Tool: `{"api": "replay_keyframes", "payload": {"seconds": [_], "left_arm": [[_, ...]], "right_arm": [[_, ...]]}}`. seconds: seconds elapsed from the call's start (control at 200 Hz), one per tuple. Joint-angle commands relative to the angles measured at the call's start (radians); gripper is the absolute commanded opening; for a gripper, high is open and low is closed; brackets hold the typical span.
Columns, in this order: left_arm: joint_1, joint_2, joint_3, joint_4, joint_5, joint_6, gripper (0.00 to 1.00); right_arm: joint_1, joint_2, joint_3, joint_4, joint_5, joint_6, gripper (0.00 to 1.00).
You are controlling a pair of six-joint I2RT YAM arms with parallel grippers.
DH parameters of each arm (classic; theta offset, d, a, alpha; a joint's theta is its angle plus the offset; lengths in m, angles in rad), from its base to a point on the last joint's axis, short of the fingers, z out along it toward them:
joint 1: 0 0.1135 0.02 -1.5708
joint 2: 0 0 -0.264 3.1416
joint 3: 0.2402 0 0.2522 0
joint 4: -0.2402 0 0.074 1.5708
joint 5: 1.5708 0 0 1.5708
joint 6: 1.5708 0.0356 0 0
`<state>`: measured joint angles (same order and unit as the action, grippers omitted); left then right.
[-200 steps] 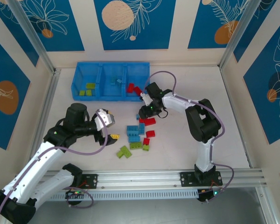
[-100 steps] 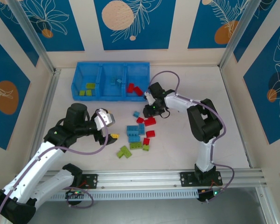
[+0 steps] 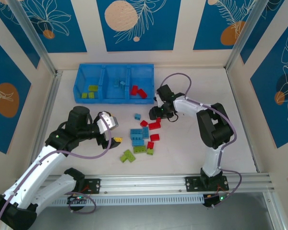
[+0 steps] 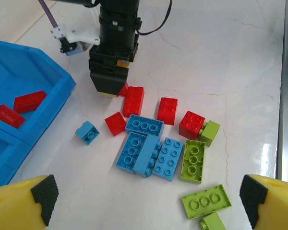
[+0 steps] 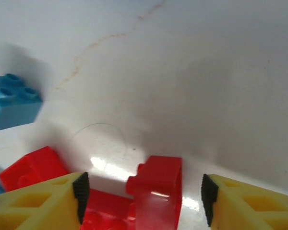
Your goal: Sort the legos into containers by color
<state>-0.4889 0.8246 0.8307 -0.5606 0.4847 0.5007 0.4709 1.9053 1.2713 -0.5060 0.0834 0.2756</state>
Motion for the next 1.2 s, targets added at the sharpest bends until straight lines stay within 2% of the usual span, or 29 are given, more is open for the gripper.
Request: {"api": "replay_keyframes", "payload": {"seconds": [0.0,0.175,0.3,0.415,0.55,0.725,0.875,0.975,1.07,1.195], "left_arm": [[-0.005,-0.010,-0.010,0.023,-0.001,0.014,0.99],[-0.005,-0.012,-0.006,0.009,0.024,0.027,0.99],[-0.005,-0.021,-0.005,0.012,0.059,0.030,1.00],[-0.005,-0.043,-0.013,0.041,0.042,0.015,1.00],[-0.006,-0.064,-0.019,0.077,-0.040,-0.024,1.00],[-0.006,-0.075,-0.026,0.089,-0.149,-0.033,1.00],[-0.007,-0.075,-0.031,0.098,-0.234,-0.048,1.00],[-0.007,-0.077,-0.033,0.103,-0.269,-0.062,1.00],[-0.007,-0.077,-0.036,0.112,-0.282,-0.078,1.00],[-0.006,-0.067,-0.036,0.127,-0.313,-0.118,1.00]], "right_arm": [[0.015,0.041,0.005,-0.027,0.064,0.004,0.53],[0.030,0.012,0.015,-0.019,0.078,0.020,0.26],[0.079,-0.121,0.001,0.011,0.139,0.035,0.23],[0.158,-0.270,-0.022,0.120,0.209,0.031,0.23],[0.218,-0.287,0.006,0.290,0.319,-0.015,0.25],[0.193,-0.033,0.258,0.288,0.487,-0.075,0.24],[0.163,0.213,0.546,0.178,0.465,-0.106,0.26],[0.143,0.331,0.713,0.065,0.439,-0.064,0.35],[0.139,0.373,0.824,-0.024,0.384,-0.031,0.50],[0.150,0.321,0.860,-0.080,0.355,-0.021,0.54]]}}
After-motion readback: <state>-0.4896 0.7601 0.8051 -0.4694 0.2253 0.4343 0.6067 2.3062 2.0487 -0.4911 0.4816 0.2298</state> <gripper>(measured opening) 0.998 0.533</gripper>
